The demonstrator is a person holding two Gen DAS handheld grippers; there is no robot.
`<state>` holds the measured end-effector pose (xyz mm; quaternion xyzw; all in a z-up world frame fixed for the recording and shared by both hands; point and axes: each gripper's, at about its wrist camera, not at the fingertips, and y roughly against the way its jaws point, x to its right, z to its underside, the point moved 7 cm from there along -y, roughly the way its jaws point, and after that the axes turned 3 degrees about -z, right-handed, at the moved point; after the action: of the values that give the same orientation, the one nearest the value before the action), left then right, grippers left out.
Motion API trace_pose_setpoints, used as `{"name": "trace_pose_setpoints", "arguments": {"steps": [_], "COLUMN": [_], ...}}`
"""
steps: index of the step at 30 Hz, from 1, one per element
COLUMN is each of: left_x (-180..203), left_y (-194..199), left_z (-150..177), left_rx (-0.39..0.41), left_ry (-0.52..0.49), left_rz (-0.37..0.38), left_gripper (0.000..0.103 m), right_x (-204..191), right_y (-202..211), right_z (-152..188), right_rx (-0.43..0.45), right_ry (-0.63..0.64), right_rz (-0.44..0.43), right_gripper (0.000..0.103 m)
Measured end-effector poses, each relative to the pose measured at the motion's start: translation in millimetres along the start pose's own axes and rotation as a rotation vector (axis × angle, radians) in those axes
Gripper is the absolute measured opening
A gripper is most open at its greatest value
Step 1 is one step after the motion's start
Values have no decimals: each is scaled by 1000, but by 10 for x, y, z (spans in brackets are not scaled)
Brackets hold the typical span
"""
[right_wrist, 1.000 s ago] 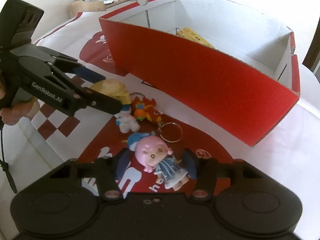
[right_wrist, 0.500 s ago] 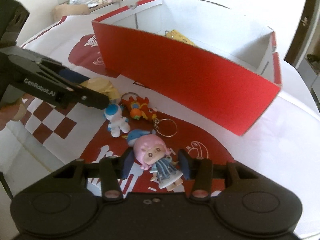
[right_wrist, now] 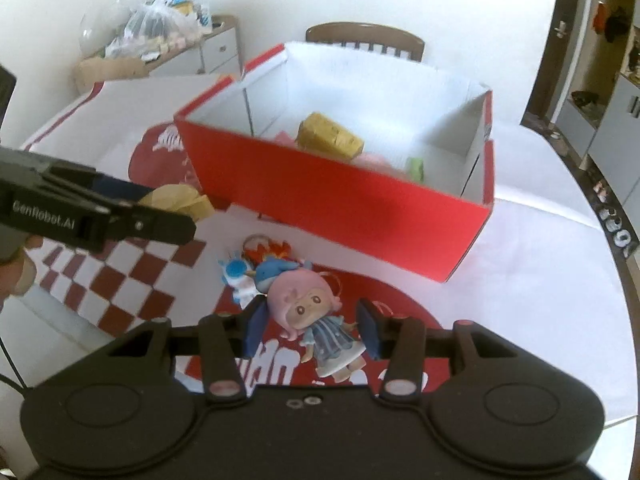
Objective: Organize rigid objects
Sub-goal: 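Lower left tool to the yellow pouch while right tool grasps the pink-haired doll, then carry the yellow pouch with left tool while right tool carries the doll into the box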
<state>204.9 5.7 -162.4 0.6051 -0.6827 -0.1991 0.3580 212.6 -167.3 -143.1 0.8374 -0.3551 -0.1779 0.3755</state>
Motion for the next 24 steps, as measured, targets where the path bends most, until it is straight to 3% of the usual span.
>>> {"name": "trace_pose_setpoints", "arguments": {"steps": [10, 24], "left_x": [97, 48], "left_y": [278, 361], "left_z": [-254, -733], "left_rx": [63, 130], "left_ry": [-23, -6], "left_rz": [-3, -86], "left_gripper": [78, 79], "right_x": [-86, -35], "right_y": [215, 235], "right_z": [-309, -754], "right_rx": [55, 93], "right_ry": [-23, -40], "right_rz": [18, 55], "right_gripper": [47, 47]}}
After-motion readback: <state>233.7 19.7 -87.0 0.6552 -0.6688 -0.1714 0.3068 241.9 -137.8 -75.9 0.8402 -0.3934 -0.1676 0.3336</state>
